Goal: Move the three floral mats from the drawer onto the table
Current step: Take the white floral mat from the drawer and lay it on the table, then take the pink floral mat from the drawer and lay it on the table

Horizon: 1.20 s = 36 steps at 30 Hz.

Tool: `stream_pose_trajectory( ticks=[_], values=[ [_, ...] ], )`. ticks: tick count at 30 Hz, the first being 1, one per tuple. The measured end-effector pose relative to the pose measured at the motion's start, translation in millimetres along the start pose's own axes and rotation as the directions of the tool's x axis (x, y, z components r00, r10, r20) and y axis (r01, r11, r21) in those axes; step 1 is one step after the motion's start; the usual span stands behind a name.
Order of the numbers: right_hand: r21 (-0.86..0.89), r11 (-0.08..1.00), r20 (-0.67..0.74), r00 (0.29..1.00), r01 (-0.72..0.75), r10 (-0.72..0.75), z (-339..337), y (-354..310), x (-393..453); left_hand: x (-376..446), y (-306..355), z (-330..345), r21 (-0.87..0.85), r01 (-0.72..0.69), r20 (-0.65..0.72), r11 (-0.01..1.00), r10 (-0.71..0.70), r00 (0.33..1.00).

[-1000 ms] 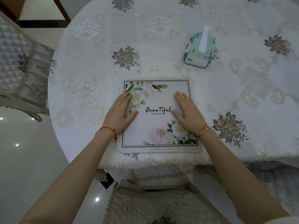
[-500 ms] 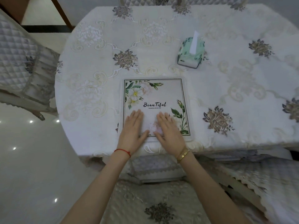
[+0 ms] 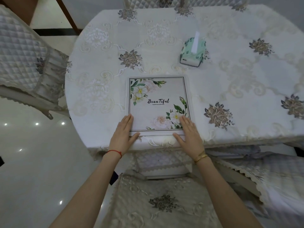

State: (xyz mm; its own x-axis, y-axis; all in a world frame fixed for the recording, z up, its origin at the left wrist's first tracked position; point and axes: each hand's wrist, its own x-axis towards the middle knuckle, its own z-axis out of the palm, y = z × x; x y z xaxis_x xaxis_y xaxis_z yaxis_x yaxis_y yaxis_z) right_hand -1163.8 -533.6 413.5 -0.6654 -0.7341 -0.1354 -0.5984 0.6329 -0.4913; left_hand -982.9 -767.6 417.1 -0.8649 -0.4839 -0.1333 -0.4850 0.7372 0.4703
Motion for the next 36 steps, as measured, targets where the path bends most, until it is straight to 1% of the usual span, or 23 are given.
stream_pose_trajectory(
  ticks=[4, 7, 11, 13, 15, 18, 21, 26, 31, 36],
  values=[
    [-0.022, 0.997, 0.01, 0.997, -0.074, 0.074, -16, 14, -16, -6, -1, -10, -0.047, 0.071, 0.015, 0.996, -0.07, 0.997],
    [-0.029, 0.995, -0.009, 0.996, -0.09, 0.09, -35, 11, -26, -18, 10, -17, -0.089, 0.087, -0.027, 0.992, -0.09, 0.996],
    [0.003, 0.999, -0.102, 0.994, -0.045, 0.045, -63, -8, -41, -44, 30, -31, -0.154, 0.03, -0.106, 0.988, -0.046, 0.993],
    [0.006, 1.0, -0.113, 0.994, -0.014, 0.015, -74, -19, -53, -59, 40, -40, -0.168, -0.009, -0.153, 0.986, -0.018, 0.988],
    [0.001, 1.0, -0.12, 0.993, 0.016, -0.015, -82, -27, -68, -73, 48, -49, -0.143, -0.059, -0.203, 0.988, 0.029, 0.979],
    [-0.004, 0.999, -0.167, 0.985, 0.052, -0.052, -91, -35, -98, -93, 60, -63, -0.094, -0.109, -0.234, 0.99, 0.085, 0.968],
    [0.029, 0.998, -0.217, 0.975, 0.053, -0.045, -96, -39, -129, -115, 69, -73, -0.078, -0.122, -0.259, 0.99, 0.098, 0.961],
    [0.028, 0.999, -0.261, 0.965, 0.023, -0.015, -103, -36, -179, -148, 83, -80, -0.067, -0.154, -0.303, 0.986, 0.127, 0.945],
    [0.024, 0.998, -0.352, 0.934, -0.059, 0.064, -110, -42, -223, -164, 87, -81, -0.076, -0.201, -0.274, 0.977, 0.173, 0.946],
    [0.063, 0.985, -0.442, 0.881, -0.159, 0.17, -103, -64, -270, -165, 81, -87, -0.068, -0.306, -0.164, 0.95, 0.292, 0.942]
  ],
)
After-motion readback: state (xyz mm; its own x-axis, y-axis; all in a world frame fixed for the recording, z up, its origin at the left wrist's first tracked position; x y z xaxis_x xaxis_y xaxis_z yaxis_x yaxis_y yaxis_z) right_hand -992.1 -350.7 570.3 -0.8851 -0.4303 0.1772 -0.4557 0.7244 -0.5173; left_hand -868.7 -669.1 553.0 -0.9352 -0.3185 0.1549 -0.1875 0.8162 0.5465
